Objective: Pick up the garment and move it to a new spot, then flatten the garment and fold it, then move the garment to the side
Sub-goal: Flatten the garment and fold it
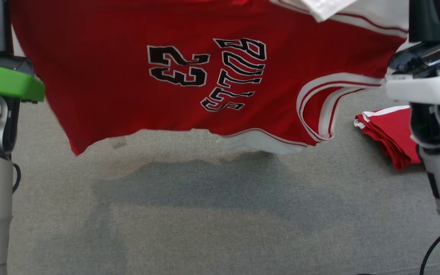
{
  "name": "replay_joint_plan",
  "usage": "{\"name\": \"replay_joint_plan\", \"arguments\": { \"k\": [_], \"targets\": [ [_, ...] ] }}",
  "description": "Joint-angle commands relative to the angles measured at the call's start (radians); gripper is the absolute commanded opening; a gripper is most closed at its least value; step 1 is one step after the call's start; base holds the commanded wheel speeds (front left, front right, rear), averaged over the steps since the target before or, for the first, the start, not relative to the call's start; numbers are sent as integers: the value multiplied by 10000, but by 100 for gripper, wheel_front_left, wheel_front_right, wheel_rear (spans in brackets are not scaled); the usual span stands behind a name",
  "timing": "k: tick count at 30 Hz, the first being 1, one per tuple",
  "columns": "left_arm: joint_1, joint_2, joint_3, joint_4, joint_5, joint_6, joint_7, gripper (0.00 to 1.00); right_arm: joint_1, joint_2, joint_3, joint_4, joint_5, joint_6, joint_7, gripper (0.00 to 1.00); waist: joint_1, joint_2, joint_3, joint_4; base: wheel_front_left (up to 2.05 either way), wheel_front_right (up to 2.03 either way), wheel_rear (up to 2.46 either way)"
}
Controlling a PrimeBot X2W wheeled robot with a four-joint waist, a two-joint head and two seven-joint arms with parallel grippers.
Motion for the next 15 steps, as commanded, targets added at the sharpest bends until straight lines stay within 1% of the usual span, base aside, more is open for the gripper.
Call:
{"name": "replay_joint_plan", "arguments": {
  "k": [1,4,7,8,10,13,15],
  "targets": [
    [-253,78,-164,133,8,-18,223,0,-324,-132,10,168,131,-2,-28,0,0,0,218,122,0,0,0],
    [-1151,336,-515,297,-76,-18,789,0,-1385,-478,140,653,196,-2,150,0,0,0,1042,188,0,0,0],
    [-1978,521,-918,627,-106,-18,1195,0,-2665,-723,458,1322,92,-2,549,0,0,0,2171,245,0,0,0],
    [-2348,509,-1042,743,-139,-18,1266,0,-3139,-744,443,1591,169,-5,662,0,0,0,2604,292,0,0,0],
    [-3316,436,-1204,1041,-43,-18,1379,0,-4335,-1034,437,1913,-11,-5,751,0,0,0,3593,519,0,0,0],
    [-4612,370,-1210,1866,151,107,1119,0,-5909,-1204,613,2992,-495,-5,862,0,0,0,4788,721,0,0,0],
    [-5555,297,-1292,2400,378,188,863,0,-7144,-1270,418,3894,-874,-10,838,0,0,0,5350,813,0,0,0]
  ]
}}
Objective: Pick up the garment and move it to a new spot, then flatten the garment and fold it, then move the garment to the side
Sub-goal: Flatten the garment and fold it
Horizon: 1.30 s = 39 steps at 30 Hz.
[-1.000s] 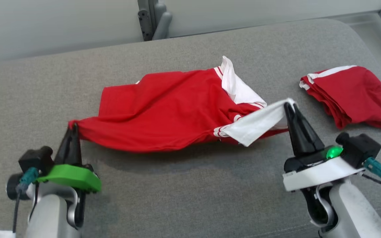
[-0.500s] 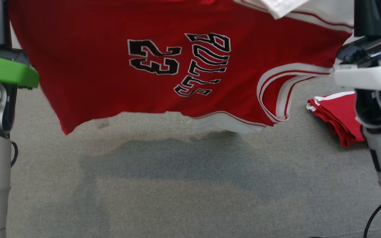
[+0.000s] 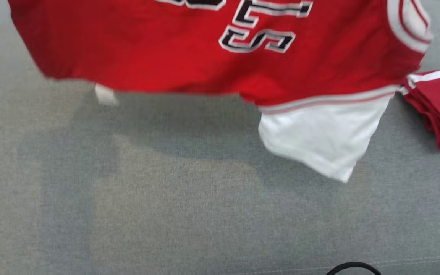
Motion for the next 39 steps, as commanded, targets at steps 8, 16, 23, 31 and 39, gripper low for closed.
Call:
{"name": "replay_joint_plan", "arguments": {
  "k": [8,16,23,31,39],
  "targets": [
    [-3194,-336,-300,1969,733,370,-1261,0,-3834,7,-937,2638,-1692,-21,-675,0,0,0,3768,623,0,0,0],
    [-2893,-305,127,2192,500,578,-1599,0,-3727,-55,-1067,2972,-1678,-26,-912,0,0,0,3962,510,0,0,0],
    [-299,-716,789,1795,32,577,-1594,0,-542,-248,-278,2022,-90,-26,-920,0,0,0,3793,229,0,0,0],
    [4800,-1662,2183,1290,-435,368,-1596,0,5182,-118,-210,194,1867,-27,-923,0,0,0,1980,-82,0,0,0],
    [8197,-2190,3004,1037,143,134,-1599,0,8820,-244,661,-107,2709,-27,-924,0,0,0,-65,-410,0,0,0]
  ]
}}
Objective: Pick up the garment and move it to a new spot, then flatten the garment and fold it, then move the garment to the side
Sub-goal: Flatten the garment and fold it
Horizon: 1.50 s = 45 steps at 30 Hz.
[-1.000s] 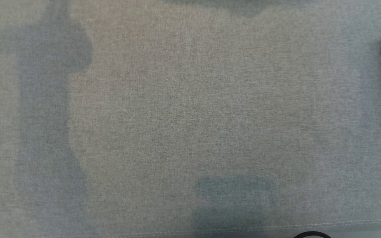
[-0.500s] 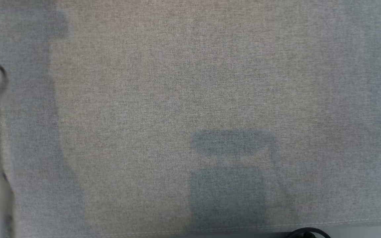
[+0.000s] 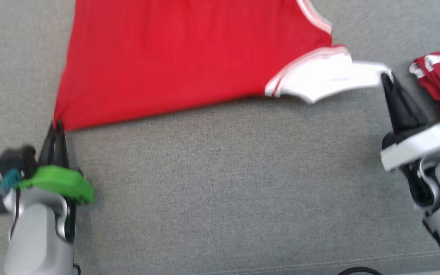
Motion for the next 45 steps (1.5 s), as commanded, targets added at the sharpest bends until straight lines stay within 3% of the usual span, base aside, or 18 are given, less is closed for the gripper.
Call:
{"name": "replay_joint_plan", "arguments": {
  "k": [1,12,24,35,45],
  "targets": [
    [769,-10,322,57,50,43,2,0,626,-113,40,127,231,-37,-47,0,1,0,-1874,-459,0,0,0],
    [3928,-933,1103,-112,416,-61,2,0,3701,34,817,730,538,-37,-47,0,1,0,-3750,-501,0,0,0],
    [5529,-1134,1414,-544,555,-129,2,0,5552,-436,1477,483,1418,-37,-48,0,1,0,-4060,-331,0,0,0],
    [4190,-1161,529,-1207,618,-248,1,0,4187,-267,703,-278,781,-29,-46,0,1,0,-3090,112,0,0,0],
    [2689,-1165,310,-823,573,-104,1,0,1679,130,1028,907,234,-29,-42,0,1,0,-2049,246,0,0,0]
  ]
}}
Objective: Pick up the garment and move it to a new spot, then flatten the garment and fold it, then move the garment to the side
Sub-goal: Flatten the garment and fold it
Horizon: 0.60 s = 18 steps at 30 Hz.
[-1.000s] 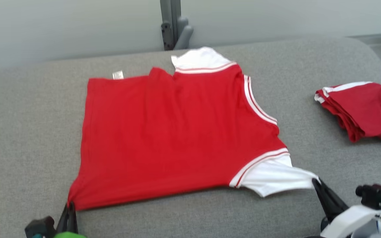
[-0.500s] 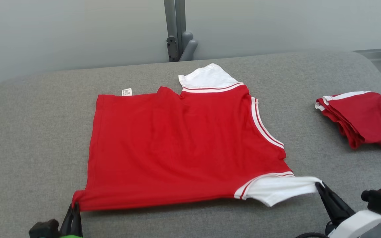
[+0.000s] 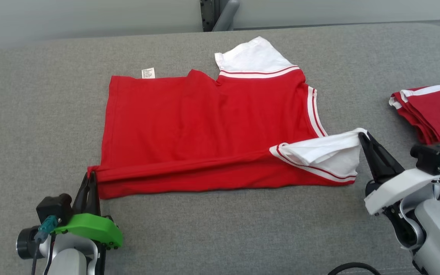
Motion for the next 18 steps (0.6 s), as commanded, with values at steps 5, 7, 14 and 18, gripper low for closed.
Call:
{"name": "replay_joint_plan", "arguments": {
  "k": [5,7,14,18],
  "targets": [
    [-825,64,-263,206,-124,189,1,0,-996,64,166,747,-175,-20,-33,0,1,-1,662,234,0,0,0],
    [-1053,62,-292,246,-120,216,1,0,-1237,66,177,940,-220,-20,-33,0,1,-1,803,283,0,0,0],
    [-1559,60,-399,313,20,205,1,0,-1904,153,257,1360,-436,-20,-33,0,1,-1,1174,404,0,0,0],
    [-1767,62,-439,453,-30,216,1,0,-2176,240,294,1595,-559,-20,-33,0,1,-1,1330,480,0,0,0]
  ]
}}
